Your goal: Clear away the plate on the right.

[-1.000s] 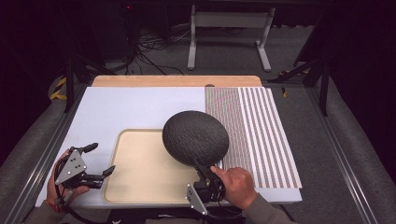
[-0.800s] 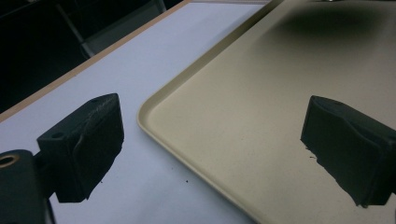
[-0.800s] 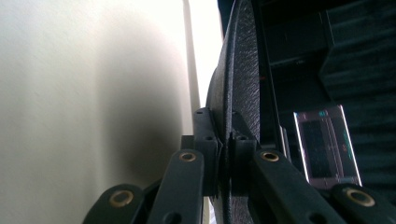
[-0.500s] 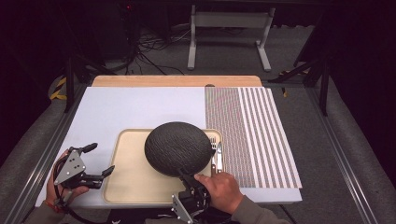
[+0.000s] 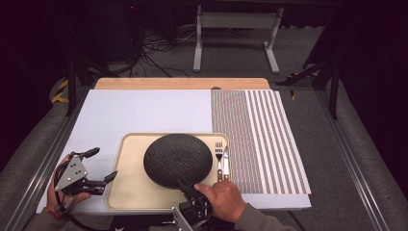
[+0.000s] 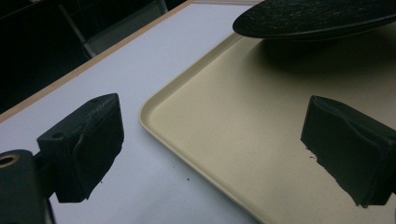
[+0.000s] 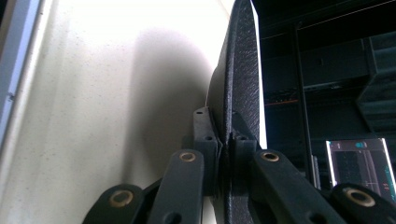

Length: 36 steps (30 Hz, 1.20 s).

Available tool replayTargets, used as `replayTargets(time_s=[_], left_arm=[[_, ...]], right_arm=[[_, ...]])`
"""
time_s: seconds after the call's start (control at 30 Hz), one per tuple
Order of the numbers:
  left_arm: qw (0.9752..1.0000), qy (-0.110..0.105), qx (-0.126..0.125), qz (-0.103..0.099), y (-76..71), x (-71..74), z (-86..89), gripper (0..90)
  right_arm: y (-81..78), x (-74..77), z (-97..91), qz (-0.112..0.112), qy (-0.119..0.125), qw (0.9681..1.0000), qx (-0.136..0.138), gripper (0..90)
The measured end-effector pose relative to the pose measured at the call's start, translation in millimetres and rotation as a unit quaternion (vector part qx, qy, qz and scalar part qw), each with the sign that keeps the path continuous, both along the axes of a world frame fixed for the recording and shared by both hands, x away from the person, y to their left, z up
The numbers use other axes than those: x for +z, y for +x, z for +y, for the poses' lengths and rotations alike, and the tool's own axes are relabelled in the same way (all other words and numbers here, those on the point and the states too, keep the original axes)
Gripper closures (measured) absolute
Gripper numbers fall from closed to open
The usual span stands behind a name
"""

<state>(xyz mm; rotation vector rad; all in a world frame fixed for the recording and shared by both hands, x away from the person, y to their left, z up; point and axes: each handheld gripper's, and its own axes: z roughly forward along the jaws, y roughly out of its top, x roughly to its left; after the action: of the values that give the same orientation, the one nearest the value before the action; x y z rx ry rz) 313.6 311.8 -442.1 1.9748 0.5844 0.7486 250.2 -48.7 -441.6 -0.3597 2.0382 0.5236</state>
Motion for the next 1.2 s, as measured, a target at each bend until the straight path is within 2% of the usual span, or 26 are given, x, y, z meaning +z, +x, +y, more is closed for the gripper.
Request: replayTargets(time_s=[0.33, 0.37, 0.47, 0.57, 0.63, 0.7, 0.73, 0.83, 0.9, 0.93, 1.03, 1.2], left_arm=[[1.0, 0.001, 0.0, -0.001, 0.1, -0.3, -0.6, 6.6], [1.0, 0.001, 0.001, 0.0, -0.1, -0.5, -0.7, 6.6], [1.0, 0.001, 0.0, -0.001, 0.5, -0.7, -0.4, 6.6], [1.0, 0.002, 0.0, 0.0, 0.6, -1.0, -0.6, 6.6], [1.0, 0.002, 0.0, 0.001, 0.3, -1.0, -0.9, 6.6], [1.0, 0.002, 0.0, 0.003, 0.6, -1.5, -1.0, 6.5], [1.0, 0.002, -0.001, 0.004, 0.9, -1.7, -1.0, 6.5], [1.0, 0.006, -0.001, 0.004, 1.5, -1.5, -1.1, 6.5], [1.0, 0.007, -0.002, 0.005, 1.5, -1.7, -1.3, 6.4], [1.0, 0.007, -0.002, 0.006, 1.7, -1.9, -1.1, 6.4], [1.0, 0.007, -0.002, 0.006, 1.8, -2.0, -1.0, 6.4], [0.9999, 0.008, -0.002, 0.007, 1.8, -2.2, -1.4, 6.4]], right_arm=[[2.9, -10.7, 5.3, 0.017, -0.017, 0.9996, 0.013, 86.3], [2.9, -11.7, 5.6, 0.021, -0.024, 0.9994, 0.013, 86.3], [2.9, -15.0, 6.2, 0.014, -0.024, 0.9994, 0.019, 86.3], [6.7, -11.9, 3.6, 0.025, -0.016, 0.9994, 0.017, 86.2], [8.9, -12.8, 1.8, 0.026, -0.022, 0.9992, 0.019, 86.1], [10.4, -12.8, 0.9, 0.028, -0.019, 0.9992, 0.023, 86.0], [12.2, -12.5, -1.5, 0.04, -0.015, 0.9988, 0.024, 85.8], [13.9, -13.5, -1.3, 0.037, -0.015, 0.9988, 0.029, 85.4], [17.6, -13.5, -2.0, 0.044, -0.014, 0.9985, 0.03, 84.7], [19.5, -13.0, -3.2, 0.051, -0.003, 0.9984, 0.025, 84.7], [23.1, -11.9, -3.5, 0.055, 0.001, 0.9983, 0.022, 84.3], [26.3, -13.7, -4.1, 0.086, 0.012, 0.996, 0.023, 80.4]])
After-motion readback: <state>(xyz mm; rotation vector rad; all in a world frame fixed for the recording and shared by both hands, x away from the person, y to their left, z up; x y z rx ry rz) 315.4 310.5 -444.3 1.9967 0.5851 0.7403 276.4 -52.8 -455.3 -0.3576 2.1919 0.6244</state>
